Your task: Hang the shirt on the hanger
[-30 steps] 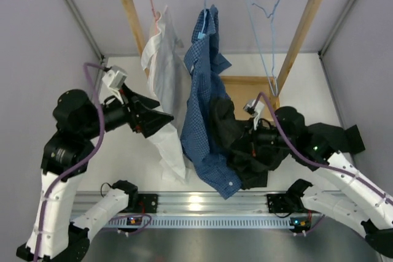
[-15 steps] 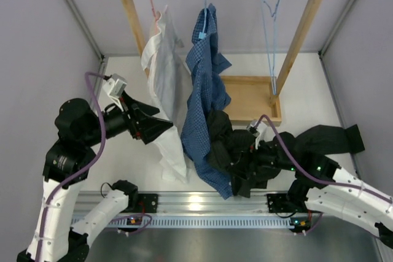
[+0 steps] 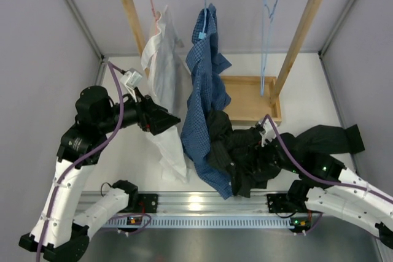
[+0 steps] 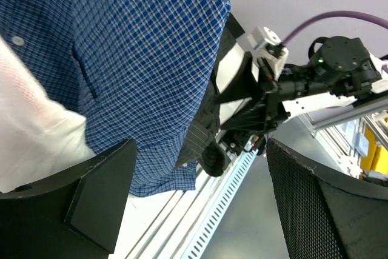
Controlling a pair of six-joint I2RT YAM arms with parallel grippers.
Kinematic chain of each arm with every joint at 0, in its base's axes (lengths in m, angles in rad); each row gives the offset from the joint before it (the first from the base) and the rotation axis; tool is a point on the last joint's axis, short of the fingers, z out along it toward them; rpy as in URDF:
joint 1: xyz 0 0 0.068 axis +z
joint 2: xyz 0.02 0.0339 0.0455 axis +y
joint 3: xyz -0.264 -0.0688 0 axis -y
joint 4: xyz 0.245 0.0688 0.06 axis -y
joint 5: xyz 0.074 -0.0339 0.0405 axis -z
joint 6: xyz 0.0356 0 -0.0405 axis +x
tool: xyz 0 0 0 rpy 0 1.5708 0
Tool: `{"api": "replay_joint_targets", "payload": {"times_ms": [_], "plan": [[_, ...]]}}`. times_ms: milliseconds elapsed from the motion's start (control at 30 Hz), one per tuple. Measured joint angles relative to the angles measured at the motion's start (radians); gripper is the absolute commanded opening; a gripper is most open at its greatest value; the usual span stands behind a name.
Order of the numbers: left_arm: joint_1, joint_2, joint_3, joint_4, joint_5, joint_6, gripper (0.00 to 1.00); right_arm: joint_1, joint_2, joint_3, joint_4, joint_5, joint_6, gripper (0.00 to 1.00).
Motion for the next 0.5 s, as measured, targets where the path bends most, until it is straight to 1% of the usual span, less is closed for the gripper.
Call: {"api": "replay_joint_targets", "payload": {"times_ms": [33,100,200,300,367,400,433,467,500], "plan": [[-0.010,0.006,0.000,0.000,0.000,-0.003,0.91,0.000,0.013,0.000,-0.008,0.021,0.000,0.67],[-0.041,0.011,0.000,0.000,-0.010,-0.003,0.91,0.000,0.040,0.003,-0.029,0.072,-0.001,0.72],[-0.070,0.010,0.000,0.000,-0.020,-0.003,0.90,0.000,0.080,0.030,-0.037,0.120,-0.022,0.75],[-0.076,0.006,0.000,0.000,-0.025,-0.003,0.90,0.000,0.124,0.066,-0.035,0.151,-0.063,0.79],[-0.076,0.005,0.000,0.000,-0.029,-0.001,0.90,0.000,0.164,0.088,-0.021,0.173,-0.097,0.79],[-0.076,0.004,0.001,0.000,-0.031,0.001,0.90,0.000,0.189,0.097,-0.013,0.181,-0.113,0.77],[-0.076,0.005,0.003,0.000,-0.031,0.002,0.89,0.000,0.212,0.103,-0.006,0.187,-0.124,0.72],[-0.076,0.005,0.007,0.000,-0.030,0.004,0.89,0.000,0.248,0.109,-0.001,0.188,-0.139,0.62],[-0.076,0.007,0.014,-0.001,-0.027,0.005,0.88,0.000,0.281,0.111,0.010,0.188,-0.154,0.43]]}}
